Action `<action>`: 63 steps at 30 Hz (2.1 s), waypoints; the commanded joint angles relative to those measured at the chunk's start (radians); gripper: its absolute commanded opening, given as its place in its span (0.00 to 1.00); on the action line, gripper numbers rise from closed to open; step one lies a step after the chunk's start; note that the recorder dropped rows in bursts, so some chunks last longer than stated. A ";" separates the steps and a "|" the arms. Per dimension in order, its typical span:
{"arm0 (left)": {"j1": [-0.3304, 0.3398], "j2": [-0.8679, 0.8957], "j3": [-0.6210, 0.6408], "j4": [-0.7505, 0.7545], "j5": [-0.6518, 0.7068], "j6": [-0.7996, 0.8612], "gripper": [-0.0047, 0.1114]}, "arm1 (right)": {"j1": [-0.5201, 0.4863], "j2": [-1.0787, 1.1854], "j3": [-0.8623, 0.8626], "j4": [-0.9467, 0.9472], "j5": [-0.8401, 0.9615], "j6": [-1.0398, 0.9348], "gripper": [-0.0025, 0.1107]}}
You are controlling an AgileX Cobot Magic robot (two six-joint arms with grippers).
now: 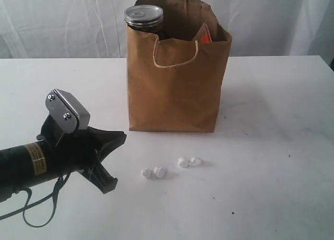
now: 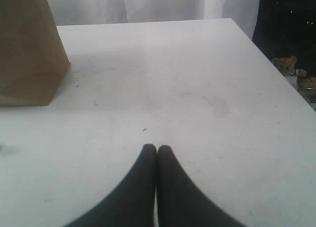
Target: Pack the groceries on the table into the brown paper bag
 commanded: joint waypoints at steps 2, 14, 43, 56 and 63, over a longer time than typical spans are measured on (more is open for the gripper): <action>-0.006 0.031 -0.005 0.016 -0.014 -0.008 0.04 | -0.009 -0.003 0.005 -0.001 -0.004 0.002 0.02; -0.006 0.164 -0.005 0.255 -0.033 0.074 0.60 | -0.009 -0.003 0.005 -0.001 -0.004 0.002 0.02; -0.030 0.373 -0.220 0.376 0.086 0.116 0.57 | -0.009 -0.003 0.005 -0.001 -0.004 0.015 0.02; -0.030 0.373 -0.220 0.372 0.073 0.074 0.04 | -0.009 -0.003 0.005 -0.001 -0.004 0.015 0.02; -0.030 0.235 -0.222 0.363 -0.061 -0.043 0.04 | -0.009 -0.003 0.005 -0.001 -0.004 0.015 0.02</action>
